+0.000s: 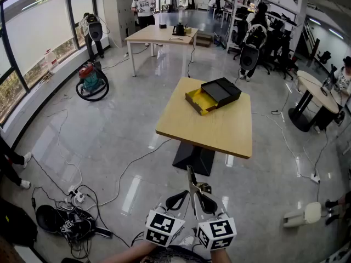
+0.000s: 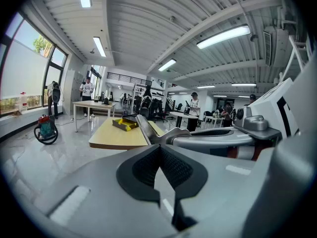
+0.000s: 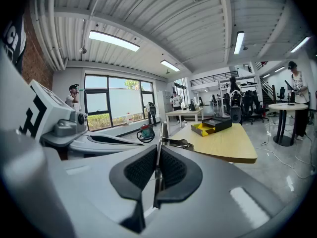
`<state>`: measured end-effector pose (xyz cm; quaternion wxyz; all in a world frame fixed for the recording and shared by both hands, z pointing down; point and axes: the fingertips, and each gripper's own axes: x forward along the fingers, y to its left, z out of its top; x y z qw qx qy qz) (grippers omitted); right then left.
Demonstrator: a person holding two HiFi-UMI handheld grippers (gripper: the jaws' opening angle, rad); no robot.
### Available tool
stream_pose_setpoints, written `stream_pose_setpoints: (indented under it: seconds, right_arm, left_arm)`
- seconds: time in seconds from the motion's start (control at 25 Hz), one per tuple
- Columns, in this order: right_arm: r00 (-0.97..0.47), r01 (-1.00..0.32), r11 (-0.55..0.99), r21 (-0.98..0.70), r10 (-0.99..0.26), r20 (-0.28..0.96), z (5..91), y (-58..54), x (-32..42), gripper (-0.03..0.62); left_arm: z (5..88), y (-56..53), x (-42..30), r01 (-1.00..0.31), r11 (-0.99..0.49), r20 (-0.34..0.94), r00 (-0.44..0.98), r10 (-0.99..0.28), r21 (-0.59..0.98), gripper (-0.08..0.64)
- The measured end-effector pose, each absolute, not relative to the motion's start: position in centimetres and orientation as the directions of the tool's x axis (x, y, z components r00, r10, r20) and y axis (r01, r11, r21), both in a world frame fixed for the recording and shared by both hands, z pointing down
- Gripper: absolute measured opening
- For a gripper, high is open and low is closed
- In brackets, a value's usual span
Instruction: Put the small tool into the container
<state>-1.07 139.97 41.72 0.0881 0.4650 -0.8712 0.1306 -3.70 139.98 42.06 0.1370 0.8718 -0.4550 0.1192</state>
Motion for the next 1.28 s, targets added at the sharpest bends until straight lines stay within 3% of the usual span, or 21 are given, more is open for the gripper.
stream_pose_setpoints:
  seconds: [0.6,1.28]
  right_arm:
    - [-0.568,-0.822,0.532,-0.203,-0.789,0.233,40.2,136.3,7.0,0.014]
    - [-0.58,-0.814,0.552,-0.181,-0.783,0.223,42.5,129.8,31.4,0.015]
  left_arm:
    - [40.5,136.2,4.3,-0.825,-0.555,0.337,0.556,-0.76,0.111,0.011]
    - [42.3,129.7,29.1,-0.836,-0.54,0.328,0.54,-0.775,0.099,0.011]
